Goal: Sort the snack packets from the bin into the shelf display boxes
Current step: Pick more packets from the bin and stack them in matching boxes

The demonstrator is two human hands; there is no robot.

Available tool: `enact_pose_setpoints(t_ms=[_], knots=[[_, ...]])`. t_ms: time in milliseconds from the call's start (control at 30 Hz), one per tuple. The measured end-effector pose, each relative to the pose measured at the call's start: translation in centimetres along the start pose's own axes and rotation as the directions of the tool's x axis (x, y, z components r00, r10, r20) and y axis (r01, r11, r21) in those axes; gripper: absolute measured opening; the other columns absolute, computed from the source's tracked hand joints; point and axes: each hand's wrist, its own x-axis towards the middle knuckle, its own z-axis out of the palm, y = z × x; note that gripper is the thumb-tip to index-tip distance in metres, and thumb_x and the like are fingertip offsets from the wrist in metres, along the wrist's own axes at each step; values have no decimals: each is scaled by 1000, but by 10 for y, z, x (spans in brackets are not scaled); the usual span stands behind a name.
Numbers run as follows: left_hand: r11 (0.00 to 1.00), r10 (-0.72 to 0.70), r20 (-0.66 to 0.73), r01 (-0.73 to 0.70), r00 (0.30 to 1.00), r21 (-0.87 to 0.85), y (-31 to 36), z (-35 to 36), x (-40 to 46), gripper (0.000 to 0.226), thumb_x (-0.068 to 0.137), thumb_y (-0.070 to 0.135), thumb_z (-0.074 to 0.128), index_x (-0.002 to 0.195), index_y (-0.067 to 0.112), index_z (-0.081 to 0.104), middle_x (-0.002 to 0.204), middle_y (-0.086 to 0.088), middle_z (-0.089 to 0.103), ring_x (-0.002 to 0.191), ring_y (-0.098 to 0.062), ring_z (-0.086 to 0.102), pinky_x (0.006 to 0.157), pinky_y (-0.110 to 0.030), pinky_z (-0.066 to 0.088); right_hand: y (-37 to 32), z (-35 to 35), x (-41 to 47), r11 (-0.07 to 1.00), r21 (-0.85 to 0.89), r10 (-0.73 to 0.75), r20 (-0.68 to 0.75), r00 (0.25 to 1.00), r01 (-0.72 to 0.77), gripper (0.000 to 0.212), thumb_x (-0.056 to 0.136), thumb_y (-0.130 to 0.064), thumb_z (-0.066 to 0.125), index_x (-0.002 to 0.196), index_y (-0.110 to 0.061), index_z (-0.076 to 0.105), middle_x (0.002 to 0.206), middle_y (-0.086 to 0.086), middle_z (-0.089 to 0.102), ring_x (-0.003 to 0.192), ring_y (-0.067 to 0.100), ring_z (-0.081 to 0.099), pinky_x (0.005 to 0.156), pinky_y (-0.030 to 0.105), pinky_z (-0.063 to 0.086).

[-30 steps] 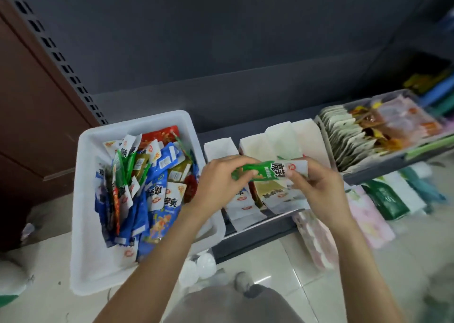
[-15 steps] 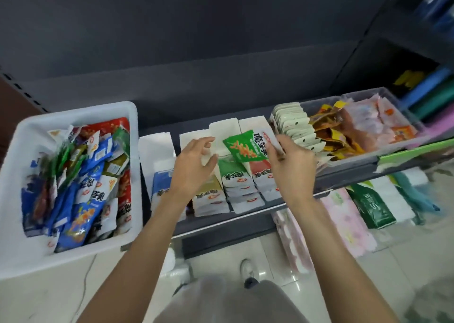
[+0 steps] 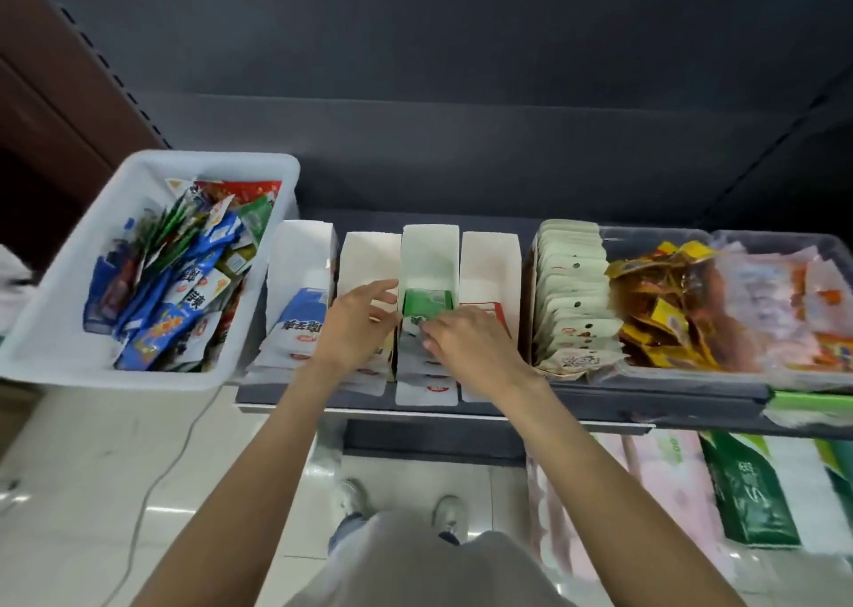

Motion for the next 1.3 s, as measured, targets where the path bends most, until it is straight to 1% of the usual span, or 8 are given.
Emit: enact_pose_setpoints(t_ms=[133, 233, 333, 467, 700, 867, 1067, 1300], knots=[[1000, -13, -41, 13, 999, -8, 3, -6, -6, 36, 89, 19, 63, 125, 21, 58, 109, 5, 66, 80, -5, 60, 68, -6, 44, -3, -21, 1, 998, 54, 1, -171, 985, 8, 17, 93, -16, 56, 103, -13, 69, 104, 0, 69, 92, 20, 65, 79, 29, 50], [994, 52, -327, -79, 943, -71, 6, -23, -23, 24, 90, 24, 60, 113, 20, 65, 92, 10, 68, 80, -3, 63, 70, -20, 52, -15, -50, 8, 962, 271, 61, -291, 955, 22, 21, 96, -20, 51, 109, -18, 68, 106, -4, 70, 94, 14, 65, 78, 28, 51], [986, 72, -592, -147, 803, -81, -5, -51, -48, 21, 92, 29, 52, 102, 20, 68, 70, 13, 66, 66, -3, 61, 55, -15, 44, -42, -63, 28, 865, 496, 66, -263, 963, 76, 24, 98, -24, 48, 112, -20, 66, 107, -6, 70, 92, 9, 66, 81, 22, 52], [1000, -8, -693, -1, 721, -13, -56, -97, -74, 24, 91, 31, 50, 100, 19, 69, 73, 10, 65, 68, -6, 61, 57, -18, 42, -92, -48, 75, 825, 540, -92, -163, 982, 167, 20, 96, -20, 51, 108, -21, 67, 103, -6, 71, 88, 12, 66, 78, 35, 55], [900, -384, -362, 433, 849, 60, -186, -167, -67, 36, 87, 33, 65, 120, 19, 61, 116, -6, 63, 106, -27, 58, 88, -36, 46, -180, 0, 189, 935, 297, -194, -30, 981, 193, 24, 96, -18, 51, 116, -17, 64, 112, 2, 66, 98, 20, 62, 80, 36, 53], [894, -351, -182, 387, 919, 228, -205, -174, -39, 40, 88, 51, 56, 121, 29, 58, 122, 1, 59, 103, -22, 60, 86, -37, 50, -207, 30, 239, 990, 86, 98, 140, 985, -110, 28, 97, -24, 54, 116, -3, 55, 105, 13, 65, 93, 28, 64, 69, 34, 47], [925, -306, -149, 331, 940, 185, -219, -178, -25, 47, 83, 59, 58, 121, 32, 57, 119, 8, 56, 98, -17, 61, 80, -33, 50, -200, 31, 243, 877, 334, 309, 159, 938, -345, 33, 88, -20, 67, 116, -4, 60, 111, 11, 65, 102, 26, 61, 84, 33, 46], [991, -123, -170, 131, 978, 40, -219, -181, -22, 54, 81, 42, 70, 129, 24, 53, 124, 1, 52, 111, -19, 53, 88, -33, 46, -203, -9, 208, 915, 312, 293, -74, 953, -257, 12, 95, -14, 53, 104, -10, 60, 97, 9, 70, 90, 26, 65, 74, 32, 51]])
